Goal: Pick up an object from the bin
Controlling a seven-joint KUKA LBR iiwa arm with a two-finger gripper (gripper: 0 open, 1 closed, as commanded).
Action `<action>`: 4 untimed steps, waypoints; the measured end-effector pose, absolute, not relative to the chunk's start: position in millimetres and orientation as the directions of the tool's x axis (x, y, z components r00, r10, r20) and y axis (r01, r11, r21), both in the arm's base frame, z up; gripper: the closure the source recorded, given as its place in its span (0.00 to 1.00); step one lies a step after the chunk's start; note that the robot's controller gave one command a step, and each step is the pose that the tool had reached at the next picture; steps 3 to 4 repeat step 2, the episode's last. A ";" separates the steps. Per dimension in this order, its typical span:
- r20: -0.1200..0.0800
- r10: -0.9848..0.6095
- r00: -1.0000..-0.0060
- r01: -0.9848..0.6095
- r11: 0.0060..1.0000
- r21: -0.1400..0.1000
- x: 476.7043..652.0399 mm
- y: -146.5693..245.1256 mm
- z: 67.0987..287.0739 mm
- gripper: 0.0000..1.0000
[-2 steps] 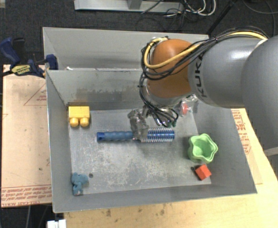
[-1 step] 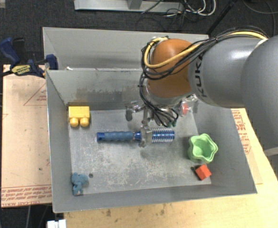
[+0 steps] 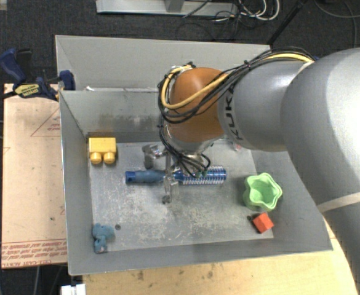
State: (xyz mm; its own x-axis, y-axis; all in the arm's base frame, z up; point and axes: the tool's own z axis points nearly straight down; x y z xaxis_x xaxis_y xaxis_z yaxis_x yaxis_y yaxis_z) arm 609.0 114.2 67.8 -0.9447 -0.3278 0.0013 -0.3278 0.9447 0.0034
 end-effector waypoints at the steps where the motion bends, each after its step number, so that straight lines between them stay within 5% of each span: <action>1: -0.002 -0.322 -0.947 -0.322 0.947 0.002 610.8 111.6 70.6 1.00; 2: -0.011 -0.346 -0.938 -0.347 0.938 -0.001 608.8 124.7 239.1 1.00; 4: -0.011 -0.346 -0.938 -0.347 0.938 -0.001 608.8 124.7 239.1 1.00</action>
Offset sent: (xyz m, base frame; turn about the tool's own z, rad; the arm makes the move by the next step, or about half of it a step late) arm 0.0000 0.0000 0.0000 0.0000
